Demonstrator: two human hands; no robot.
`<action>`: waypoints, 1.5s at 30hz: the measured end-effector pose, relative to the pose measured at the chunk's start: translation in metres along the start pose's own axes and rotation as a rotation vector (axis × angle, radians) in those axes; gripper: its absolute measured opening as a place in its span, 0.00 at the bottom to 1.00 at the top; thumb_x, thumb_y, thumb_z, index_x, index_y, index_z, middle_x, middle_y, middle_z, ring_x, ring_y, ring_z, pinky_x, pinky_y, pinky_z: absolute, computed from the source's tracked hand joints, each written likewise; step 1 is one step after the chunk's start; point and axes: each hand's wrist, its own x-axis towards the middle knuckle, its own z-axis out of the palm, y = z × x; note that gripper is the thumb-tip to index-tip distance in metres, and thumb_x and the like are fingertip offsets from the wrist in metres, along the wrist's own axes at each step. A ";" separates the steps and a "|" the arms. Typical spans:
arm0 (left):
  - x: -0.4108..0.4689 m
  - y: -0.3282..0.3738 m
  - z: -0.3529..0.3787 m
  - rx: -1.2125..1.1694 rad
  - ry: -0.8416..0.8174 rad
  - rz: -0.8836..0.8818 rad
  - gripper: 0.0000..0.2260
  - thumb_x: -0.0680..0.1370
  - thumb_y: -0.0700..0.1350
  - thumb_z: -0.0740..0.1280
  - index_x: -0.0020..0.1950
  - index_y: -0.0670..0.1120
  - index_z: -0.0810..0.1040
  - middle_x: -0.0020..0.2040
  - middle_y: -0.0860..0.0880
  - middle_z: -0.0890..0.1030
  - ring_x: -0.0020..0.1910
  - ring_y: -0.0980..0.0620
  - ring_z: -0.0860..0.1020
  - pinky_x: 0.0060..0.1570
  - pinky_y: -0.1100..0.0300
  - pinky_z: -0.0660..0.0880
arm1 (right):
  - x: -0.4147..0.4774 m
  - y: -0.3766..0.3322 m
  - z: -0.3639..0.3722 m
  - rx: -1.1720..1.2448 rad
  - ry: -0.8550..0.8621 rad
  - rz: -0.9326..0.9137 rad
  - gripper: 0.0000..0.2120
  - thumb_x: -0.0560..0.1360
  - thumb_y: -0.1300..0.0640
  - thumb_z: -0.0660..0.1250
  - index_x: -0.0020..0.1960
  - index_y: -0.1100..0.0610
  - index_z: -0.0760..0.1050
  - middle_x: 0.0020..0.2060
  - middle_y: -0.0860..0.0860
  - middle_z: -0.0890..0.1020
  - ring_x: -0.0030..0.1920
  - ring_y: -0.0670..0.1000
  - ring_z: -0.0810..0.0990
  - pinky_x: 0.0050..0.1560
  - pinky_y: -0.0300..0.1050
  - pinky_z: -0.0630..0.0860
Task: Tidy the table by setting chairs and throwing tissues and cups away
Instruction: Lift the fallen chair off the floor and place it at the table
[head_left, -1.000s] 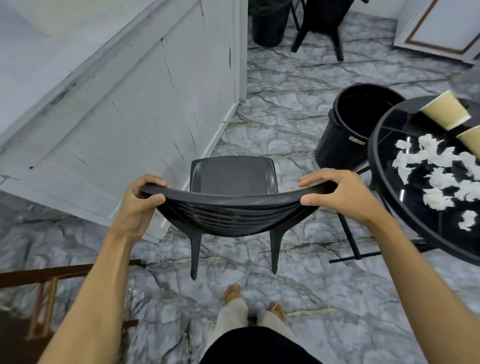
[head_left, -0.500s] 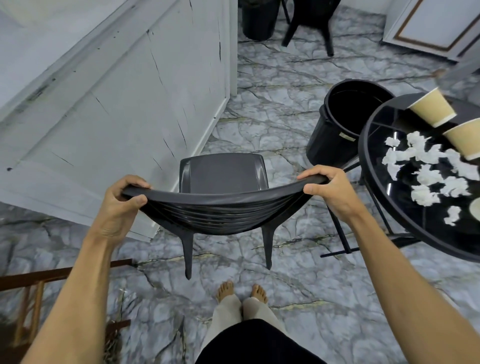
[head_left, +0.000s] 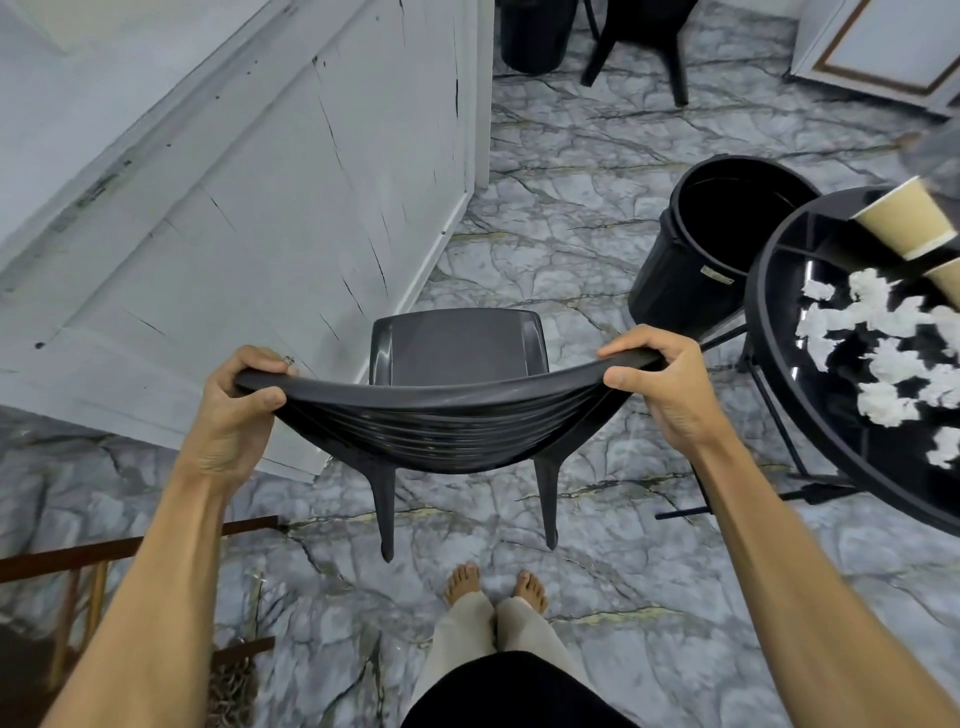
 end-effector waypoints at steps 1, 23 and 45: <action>0.001 0.001 0.001 -0.003 -0.008 0.001 0.20 0.57 0.51 0.83 0.41 0.47 0.78 0.42 0.49 0.77 0.44 0.54 0.78 0.47 0.64 0.75 | -0.001 -0.001 0.000 0.003 0.004 0.000 0.13 0.62 0.58 0.79 0.44 0.59 0.83 0.38 0.47 0.84 0.40 0.45 0.81 0.41 0.36 0.76; 0.041 -0.008 0.108 0.053 -0.342 -0.088 0.20 0.56 0.54 0.84 0.40 0.50 0.80 0.42 0.49 0.77 0.42 0.52 0.77 0.45 0.63 0.75 | -0.126 -0.026 -0.069 -0.002 0.355 -0.046 0.13 0.60 0.53 0.80 0.43 0.53 0.85 0.39 0.49 0.85 0.42 0.49 0.82 0.44 0.41 0.79; 0.215 -0.019 0.210 0.098 -0.981 -0.292 0.18 0.59 0.51 0.83 0.42 0.48 0.80 0.42 0.51 0.80 0.43 0.54 0.79 0.47 0.65 0.76 | -0.171 -0.006 0.008 0.013 1.051 -0.115 0.17 0.58 0.45 0.83 0.43 0.50 0.85 0.40 0.47 0.85 0.43 0.47 0.83 0.44 0.38 0.78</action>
